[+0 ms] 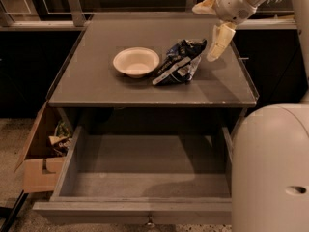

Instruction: Place blue chip bag into top drawer

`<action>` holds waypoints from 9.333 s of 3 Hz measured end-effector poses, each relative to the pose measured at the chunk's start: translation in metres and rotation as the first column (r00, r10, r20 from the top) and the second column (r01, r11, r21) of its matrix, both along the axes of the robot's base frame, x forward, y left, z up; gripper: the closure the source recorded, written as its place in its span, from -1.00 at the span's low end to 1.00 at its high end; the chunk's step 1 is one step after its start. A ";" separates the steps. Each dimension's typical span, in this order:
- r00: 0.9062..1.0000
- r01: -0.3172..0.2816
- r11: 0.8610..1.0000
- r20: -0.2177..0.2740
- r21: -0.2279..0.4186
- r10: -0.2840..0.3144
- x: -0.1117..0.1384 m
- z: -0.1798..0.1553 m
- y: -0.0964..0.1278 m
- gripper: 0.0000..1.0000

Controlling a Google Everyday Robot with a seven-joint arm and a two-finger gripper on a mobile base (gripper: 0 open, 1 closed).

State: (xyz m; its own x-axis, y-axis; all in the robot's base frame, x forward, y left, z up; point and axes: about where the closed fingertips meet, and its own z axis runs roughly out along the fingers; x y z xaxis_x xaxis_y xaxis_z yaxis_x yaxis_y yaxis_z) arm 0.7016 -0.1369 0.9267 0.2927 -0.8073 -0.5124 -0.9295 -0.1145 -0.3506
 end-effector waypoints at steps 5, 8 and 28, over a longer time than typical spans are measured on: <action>0.985 -0.049 0.996 -0.160 0.079 0.061 0.001 -0.051 0.049 -1.00; 0.987 -0.040 0.995 -0.150 0.087 0.053 0.007 -0.054 0.054 0.41; 0.981 0.168 0.974 -0.120 0.152 -0.151 -0.220 -0.230 0.062 1.00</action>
Offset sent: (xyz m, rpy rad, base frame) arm -0.0093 0.0301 -0.0125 0.0637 0.1296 0.0664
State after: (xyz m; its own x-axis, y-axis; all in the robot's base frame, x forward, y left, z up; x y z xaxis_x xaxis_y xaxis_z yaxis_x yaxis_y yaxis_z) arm 0.4816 -0.0753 0.6968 0.1031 -0.7435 -0.6607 -0.9643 0.0883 -0.2498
